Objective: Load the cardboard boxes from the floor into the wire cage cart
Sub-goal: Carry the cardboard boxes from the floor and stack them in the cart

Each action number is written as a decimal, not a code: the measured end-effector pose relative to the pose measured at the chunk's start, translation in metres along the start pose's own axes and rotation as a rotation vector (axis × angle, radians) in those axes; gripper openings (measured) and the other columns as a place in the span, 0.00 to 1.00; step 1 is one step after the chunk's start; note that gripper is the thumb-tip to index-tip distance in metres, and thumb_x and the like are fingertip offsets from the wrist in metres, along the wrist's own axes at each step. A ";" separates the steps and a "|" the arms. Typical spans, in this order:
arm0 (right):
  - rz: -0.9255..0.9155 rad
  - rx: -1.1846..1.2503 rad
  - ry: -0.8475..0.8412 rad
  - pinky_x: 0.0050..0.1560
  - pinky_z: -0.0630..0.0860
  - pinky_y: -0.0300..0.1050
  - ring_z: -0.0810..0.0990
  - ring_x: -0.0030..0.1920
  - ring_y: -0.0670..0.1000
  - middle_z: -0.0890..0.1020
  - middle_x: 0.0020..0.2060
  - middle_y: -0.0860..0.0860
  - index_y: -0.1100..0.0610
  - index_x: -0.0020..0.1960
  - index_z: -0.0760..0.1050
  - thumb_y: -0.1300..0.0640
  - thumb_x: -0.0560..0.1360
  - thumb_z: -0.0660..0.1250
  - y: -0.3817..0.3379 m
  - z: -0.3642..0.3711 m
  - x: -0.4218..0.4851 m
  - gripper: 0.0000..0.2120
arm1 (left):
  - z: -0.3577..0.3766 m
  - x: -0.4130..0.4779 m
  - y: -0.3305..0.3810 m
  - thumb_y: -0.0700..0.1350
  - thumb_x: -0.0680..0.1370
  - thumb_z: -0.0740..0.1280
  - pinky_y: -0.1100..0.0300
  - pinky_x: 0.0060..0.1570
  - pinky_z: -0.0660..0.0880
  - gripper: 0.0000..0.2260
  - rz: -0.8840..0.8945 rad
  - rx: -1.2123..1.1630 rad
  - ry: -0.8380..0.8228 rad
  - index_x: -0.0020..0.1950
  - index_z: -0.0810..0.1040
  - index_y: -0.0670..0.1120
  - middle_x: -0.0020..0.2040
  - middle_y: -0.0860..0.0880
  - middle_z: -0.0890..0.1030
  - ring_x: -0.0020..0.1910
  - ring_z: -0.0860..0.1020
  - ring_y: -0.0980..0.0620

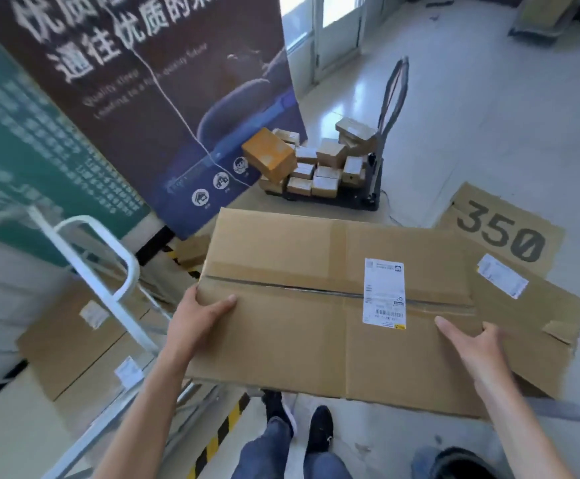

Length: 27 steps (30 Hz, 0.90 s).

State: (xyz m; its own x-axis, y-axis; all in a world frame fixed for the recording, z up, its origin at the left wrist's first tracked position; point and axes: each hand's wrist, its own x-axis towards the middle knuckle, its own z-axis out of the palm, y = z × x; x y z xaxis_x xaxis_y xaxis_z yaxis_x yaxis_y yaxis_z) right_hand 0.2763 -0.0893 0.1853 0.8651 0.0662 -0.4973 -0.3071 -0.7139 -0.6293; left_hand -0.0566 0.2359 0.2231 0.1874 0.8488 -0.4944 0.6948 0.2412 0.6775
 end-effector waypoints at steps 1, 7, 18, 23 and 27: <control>-0.044 -0.002 -0.022 0.53 0.69 0.51 0.75 0.64 0.60 0.76 0.65 0.55 0.57 0.74 0.62 0.35 0.63 0.77 -0.021 0.006 -0.003 0.49 | -0.016 -0.007 0.001 0.69 0.63 0.75 0.48 0.54 0.76 0.37 -0.002 -0.031 0.044 0.67 0.69 0.57 0.55 0.56 0.78 0.52 0.78 0.52; -0.310 -0.097 -0.184 0.58 0.74 0.57 0.77 0.63 0.61 0.78 0.65 0.55 0.56 0.72 0.66 0.28 0.60 0.72 -0.143 0.050 -0.059 0.49 | -0.129 -0.049 -0.015 0.72 0.59 0.73 0.52 0.50 0.73 0.37 -0.022 -0.151 0.333 0.64 0.71 0.61 0.50 0.61 0.78 0.48 0.77 0.55; -0.641 -0.124 -0.553 0.55 0.80 0.60 0.82 0.52 0.56 0.82 0.53 0.49 0.49 0.64 0.73 0.32 0.60 0.73 -0.234 0.202 -0.274 0.37 | -0.339 -0.143 -0.169 0.64 0.58 0.79 0.54 0.52 0.77 0.35 -0.084 -0.459 0.707 0.62 0.77 0.53 0.51 0.59 0.82 0.52 0.81 0.54; -0.734 -0.189 -0.638 0.54 0.79 0.59 0.80 0.52 0.55 0.80 0.53 0.50 0.49 0.61 0.70 0.36 0.68 0.74 -0.211 0.278 -0.389 0.29 | -0.425 -0.191 -0.269 0.63 0.59 0.78 0.50 0.56 0.77 0.35 -0.147 -0.489 0.812 0.63 0.77 0.51 0.54 0.54 0.83 0.52 0.81 0.52; -0.778 -0.235 -0.692 0.56 0.79 0.60 0.81 0.52 0.55 0.81 0.53 0.51 0.52 0.61 0.71 0.41 0.70 0.75 -0.182 0.332 -0.466 0.26 | -0.479 -0.218 -0.344 0.59 0.63 0.80 0.57 0.44 0.76 0.28 -0.189 -0.531 0.840 0.59 0.78 0.52 0.50 0.57 0.83 0.48 0.81 0.55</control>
State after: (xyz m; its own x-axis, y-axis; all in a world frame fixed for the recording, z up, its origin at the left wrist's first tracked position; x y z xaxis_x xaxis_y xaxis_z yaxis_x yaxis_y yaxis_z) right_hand -0.2027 0.2413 0.3334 0.3541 0.8904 -0.2860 0.3809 -0.4166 -0.8254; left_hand -0.6689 0.1929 0.3588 -0.5856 0.7818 -0.2140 0.2250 0.4105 0.8837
